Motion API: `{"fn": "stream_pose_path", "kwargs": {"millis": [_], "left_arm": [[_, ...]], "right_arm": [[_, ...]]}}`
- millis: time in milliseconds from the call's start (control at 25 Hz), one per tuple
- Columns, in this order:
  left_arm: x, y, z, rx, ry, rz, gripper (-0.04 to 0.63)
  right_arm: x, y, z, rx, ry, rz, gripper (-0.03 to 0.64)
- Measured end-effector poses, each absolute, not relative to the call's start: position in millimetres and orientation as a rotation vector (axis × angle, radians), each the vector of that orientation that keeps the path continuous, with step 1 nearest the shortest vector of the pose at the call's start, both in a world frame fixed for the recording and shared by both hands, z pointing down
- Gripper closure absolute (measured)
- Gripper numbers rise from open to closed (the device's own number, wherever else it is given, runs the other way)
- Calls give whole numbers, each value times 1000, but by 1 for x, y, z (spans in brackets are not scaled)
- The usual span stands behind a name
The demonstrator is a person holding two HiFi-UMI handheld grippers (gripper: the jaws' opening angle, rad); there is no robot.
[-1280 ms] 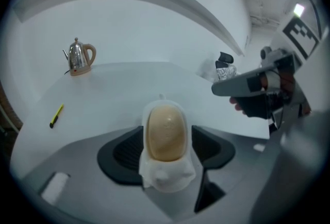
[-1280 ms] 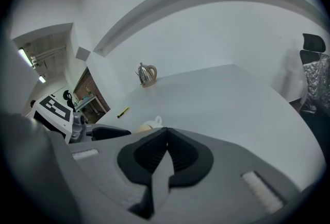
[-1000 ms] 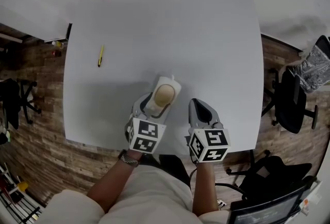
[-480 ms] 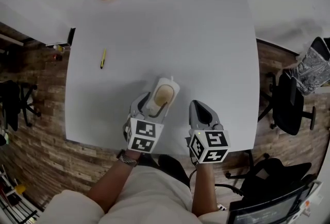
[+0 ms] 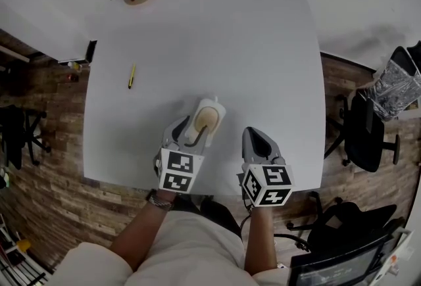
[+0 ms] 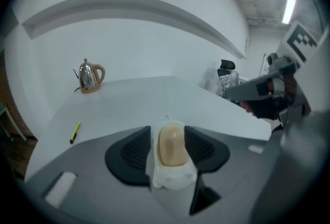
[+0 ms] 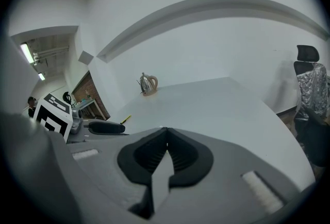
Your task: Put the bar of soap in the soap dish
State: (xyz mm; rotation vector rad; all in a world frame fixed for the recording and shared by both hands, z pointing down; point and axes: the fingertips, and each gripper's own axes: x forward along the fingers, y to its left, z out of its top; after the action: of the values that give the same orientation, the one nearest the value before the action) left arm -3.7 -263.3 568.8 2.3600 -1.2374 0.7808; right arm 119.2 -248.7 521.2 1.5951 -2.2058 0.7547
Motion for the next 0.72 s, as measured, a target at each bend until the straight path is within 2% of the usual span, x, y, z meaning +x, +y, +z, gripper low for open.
{"fn": "stream_pose_path", "kwargs": {"millis": [720], "left_arm": [[-20, -255, 540, 2380, -1309, 664, 417]], "right_arm": [[104, -245, 504, 1578, -2264, 694, 614]]}}
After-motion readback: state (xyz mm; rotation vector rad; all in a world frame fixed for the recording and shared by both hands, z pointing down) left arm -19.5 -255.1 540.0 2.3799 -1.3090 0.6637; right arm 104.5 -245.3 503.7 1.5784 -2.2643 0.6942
